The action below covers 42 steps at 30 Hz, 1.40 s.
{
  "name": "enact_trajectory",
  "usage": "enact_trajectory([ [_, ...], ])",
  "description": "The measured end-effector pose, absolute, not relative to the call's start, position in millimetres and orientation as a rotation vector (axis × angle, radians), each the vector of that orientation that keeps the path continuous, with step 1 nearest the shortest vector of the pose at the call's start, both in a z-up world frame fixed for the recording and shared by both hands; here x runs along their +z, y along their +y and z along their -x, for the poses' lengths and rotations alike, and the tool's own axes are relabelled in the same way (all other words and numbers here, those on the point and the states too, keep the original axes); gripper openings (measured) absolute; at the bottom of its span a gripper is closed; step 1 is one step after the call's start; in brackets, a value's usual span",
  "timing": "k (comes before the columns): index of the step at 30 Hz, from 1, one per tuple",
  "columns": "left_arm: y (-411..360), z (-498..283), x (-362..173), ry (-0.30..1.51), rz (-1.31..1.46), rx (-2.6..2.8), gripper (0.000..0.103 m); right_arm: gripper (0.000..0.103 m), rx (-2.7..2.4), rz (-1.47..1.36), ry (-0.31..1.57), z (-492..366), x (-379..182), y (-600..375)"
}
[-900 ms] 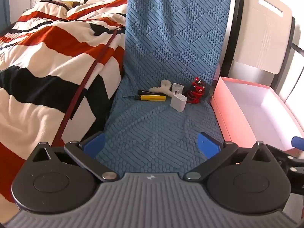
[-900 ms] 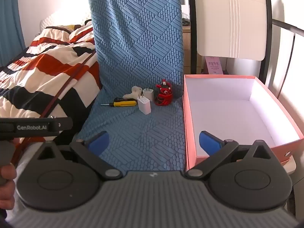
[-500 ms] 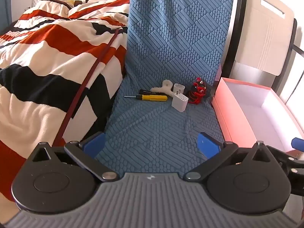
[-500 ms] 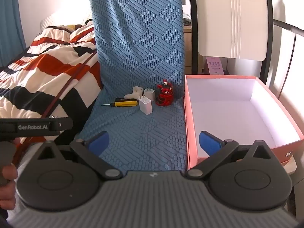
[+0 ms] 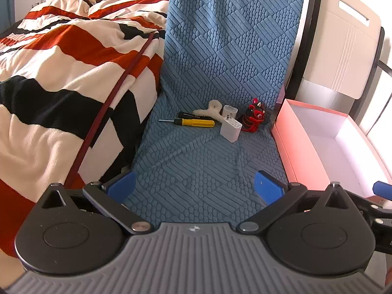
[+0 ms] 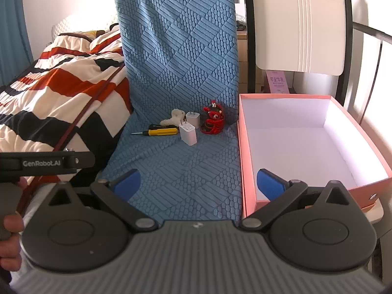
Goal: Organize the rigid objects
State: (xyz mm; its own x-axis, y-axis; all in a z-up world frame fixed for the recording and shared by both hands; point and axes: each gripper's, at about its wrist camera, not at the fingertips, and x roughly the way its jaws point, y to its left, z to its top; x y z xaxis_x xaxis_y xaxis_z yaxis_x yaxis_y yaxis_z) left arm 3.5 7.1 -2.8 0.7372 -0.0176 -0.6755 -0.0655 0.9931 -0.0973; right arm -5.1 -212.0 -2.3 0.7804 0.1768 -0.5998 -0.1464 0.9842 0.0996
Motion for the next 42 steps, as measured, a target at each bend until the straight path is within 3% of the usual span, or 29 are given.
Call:
enact_trajectory([
  [42,4.4,-0.5,-4.1,0.735,0.117,0.003,0.103,0.103,0.175,-0.068,0.671,6.3,-8.2,-211.7],
])
